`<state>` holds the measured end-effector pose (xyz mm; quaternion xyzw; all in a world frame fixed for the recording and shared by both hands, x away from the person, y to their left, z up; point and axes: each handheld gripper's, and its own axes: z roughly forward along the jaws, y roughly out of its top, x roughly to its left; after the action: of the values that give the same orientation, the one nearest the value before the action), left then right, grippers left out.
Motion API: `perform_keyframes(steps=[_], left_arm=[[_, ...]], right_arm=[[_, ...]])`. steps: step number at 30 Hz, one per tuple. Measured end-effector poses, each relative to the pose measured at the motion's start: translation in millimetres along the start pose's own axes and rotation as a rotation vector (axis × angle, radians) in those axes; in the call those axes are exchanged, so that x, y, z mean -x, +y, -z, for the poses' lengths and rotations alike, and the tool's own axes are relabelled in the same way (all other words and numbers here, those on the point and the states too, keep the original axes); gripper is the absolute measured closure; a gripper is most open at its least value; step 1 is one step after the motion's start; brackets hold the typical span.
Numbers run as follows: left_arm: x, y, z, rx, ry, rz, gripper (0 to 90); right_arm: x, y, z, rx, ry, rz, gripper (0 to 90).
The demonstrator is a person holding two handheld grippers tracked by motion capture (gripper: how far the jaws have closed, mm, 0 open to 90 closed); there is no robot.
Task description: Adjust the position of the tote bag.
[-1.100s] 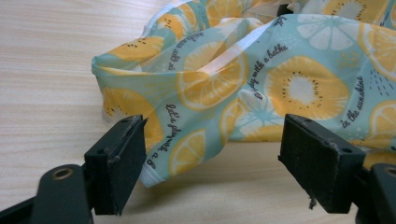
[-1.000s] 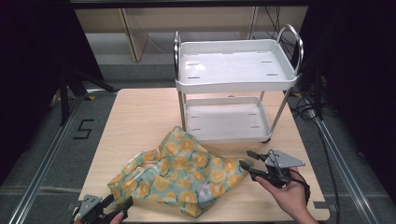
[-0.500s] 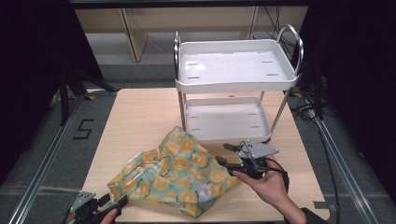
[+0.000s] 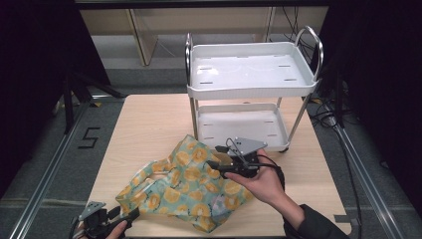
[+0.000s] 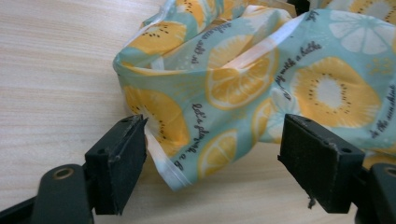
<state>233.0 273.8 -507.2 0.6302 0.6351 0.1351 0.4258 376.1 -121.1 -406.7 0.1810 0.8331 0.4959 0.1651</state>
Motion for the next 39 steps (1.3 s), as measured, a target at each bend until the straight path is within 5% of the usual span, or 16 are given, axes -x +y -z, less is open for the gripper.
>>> perform_keyframes(steps=[12,16,22,28,32,39], left_arm=[[-0.8,-5.6,6.3,-0.030,-0.013,0.013,19.9],[-0.5,-5.6,12.0,-0.027,0.013,0.017,19.3],[-1.5,-7.9,11.5,-0.038,0.000,0.012,18.6],[1.7,-6.1,2.3,-0.076,0.051,-0.042,16.2],[3.3,-1.3,-7.6,-0.082,0.049,-0.080,16.8],[7.5,8.1,-22.3,-0.171,0.076,-0.225,29.0]], right_arm=[[4.6,5.5,-21.8,-0.055,0.011,-0.032,41.9],[6.0,8.1,-25.2,-0.046,0.011,-0.020,41.6],[5.0,11.3,-29.3,-0.070,0.019,-0.064,41.5],[4.5,8.3,-37.1,-0.091,0.022,-0.052,41.4],[3.5,8.4,-44.5,-0.103,0.039,-0.035,43.2],[5.6,11.0,-52.6,-0.132,0.022,-0.028,61.3]])
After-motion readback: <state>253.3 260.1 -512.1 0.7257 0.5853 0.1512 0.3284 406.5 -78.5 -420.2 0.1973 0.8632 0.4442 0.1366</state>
